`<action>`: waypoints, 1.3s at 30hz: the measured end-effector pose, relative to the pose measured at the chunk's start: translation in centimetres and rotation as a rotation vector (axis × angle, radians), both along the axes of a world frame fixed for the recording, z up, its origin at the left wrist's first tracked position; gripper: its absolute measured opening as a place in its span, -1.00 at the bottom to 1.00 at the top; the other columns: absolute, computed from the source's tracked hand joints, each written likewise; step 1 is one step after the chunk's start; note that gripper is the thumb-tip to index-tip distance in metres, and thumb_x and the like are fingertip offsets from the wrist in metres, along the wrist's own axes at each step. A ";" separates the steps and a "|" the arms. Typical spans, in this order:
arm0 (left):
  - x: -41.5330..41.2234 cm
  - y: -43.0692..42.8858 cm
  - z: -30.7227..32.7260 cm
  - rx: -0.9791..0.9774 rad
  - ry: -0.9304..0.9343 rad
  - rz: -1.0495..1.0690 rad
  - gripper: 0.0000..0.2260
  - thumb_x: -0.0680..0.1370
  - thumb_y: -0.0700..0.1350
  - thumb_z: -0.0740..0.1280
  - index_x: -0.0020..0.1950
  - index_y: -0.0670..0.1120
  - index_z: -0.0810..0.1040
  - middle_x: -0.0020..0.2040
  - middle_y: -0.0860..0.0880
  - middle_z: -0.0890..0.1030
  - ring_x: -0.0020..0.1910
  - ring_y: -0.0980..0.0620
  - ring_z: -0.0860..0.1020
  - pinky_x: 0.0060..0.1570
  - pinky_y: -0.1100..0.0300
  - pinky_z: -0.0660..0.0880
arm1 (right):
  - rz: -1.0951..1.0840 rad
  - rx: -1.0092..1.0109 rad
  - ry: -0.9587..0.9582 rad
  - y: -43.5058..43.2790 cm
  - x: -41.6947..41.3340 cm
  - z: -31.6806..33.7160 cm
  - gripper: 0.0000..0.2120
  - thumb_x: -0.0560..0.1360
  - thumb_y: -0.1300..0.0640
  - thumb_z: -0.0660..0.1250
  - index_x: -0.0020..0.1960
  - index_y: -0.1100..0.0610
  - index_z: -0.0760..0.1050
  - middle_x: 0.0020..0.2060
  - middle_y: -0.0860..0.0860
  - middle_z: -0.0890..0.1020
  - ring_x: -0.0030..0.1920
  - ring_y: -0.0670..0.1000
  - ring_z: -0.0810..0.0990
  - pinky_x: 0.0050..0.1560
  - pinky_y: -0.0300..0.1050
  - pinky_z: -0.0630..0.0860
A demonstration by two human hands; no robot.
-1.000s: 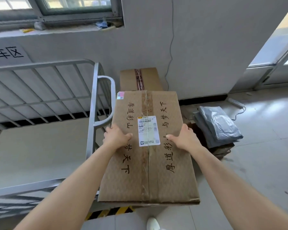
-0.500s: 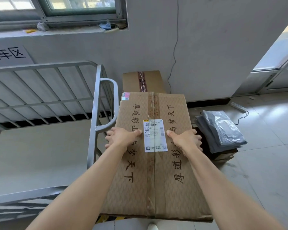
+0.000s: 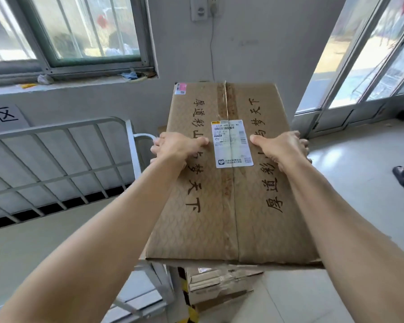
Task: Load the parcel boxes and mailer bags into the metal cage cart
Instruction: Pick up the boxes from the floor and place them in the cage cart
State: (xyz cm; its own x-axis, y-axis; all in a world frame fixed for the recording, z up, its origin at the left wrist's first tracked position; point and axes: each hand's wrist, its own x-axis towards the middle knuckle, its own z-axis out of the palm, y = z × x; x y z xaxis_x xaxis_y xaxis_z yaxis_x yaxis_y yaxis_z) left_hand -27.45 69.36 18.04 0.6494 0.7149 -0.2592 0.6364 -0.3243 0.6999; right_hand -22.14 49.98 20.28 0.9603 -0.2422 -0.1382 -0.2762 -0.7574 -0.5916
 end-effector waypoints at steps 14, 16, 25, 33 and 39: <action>-17.6 14.4 13.6 0.123 -0.436 0.266 0.12 0.11 0.37 0.48 0.47 -0.23 0.24 0.36 -0.11 0.30 0.34 -0.17 0.34 0.25 -0.10 0.42 | 0.281 0.287 -0.383 15.4 -13.4 12.6 0.10 0.30 -0.36 0.40 0.52 0.28 0.03 0.46 0.17 0.24 0.46 0.19 0.20 0.40 0.14 0.17; -20.3 16.7 13.8 0.153 -0.415 0.326 0.09 0.10 0.39 0.45 0.45 -0.21 0.29 0.34 -0.11 0.32 0.31 -0.17 0.36 0.22 -0.10 0.44 | 0.366 0.314 -0.379 18.8 -14.4 12.6 0.08 0.31 -0.37 0.38 0.52 0.28 0.06 0.46 0.16 0.24 0.47 0.18 0.19 0.40 0.16 0.17; -29.9 27.7 11.9 0.148 -0.341 0.567 -0.18 0.22 0.31 0.46 0.33 -0.14 0.43 0.26 -0.09 0.45 0.23 -0.11 0.43 0.24 -0.01 0.42 | 0.710 0.357 -0.198 36.9 -18.1 8.6 0.07 0.23 -0.41 0.39 0.47 0.26 0.18 0.39 0.20 0.33 0.39 0.22 0.30 0.36 0.21 0.31; -31.9 38.2 5.8 0.162 -0.134 0.788 -0.11 0.35 0.27 0.43 0.45 -0.22 0.19 0.35 -0.15 0.28 0.34 -0.14 0.26 0.37 -0.07 0.27 | 0.875 0.270 -0.002 49.7 -18.9 2.2 -0.01 0.35 -0.32 0.39 0.49 0.27 0.08 0.39 0.23 0.27 0.41 0.23 0.25 0.38 0.18 0.22; -32.4 46.1 0.3 0.094 -0.058 0.767 -0.03 0.37 0.26 0.43 0.50 -0.28 0.07 0.41 -0.17 0.22 0.44 -0.15 0.18 0.38 -0.02 0.23 | 0.835 0.215 0.086 57.1 -19.7 -3.1 0.00 0.33 -0.30 0.40 0.47 0.28 0.09 0.40 0.22 0.25 0.42 0.22 0.24 0.35 0.12 0.25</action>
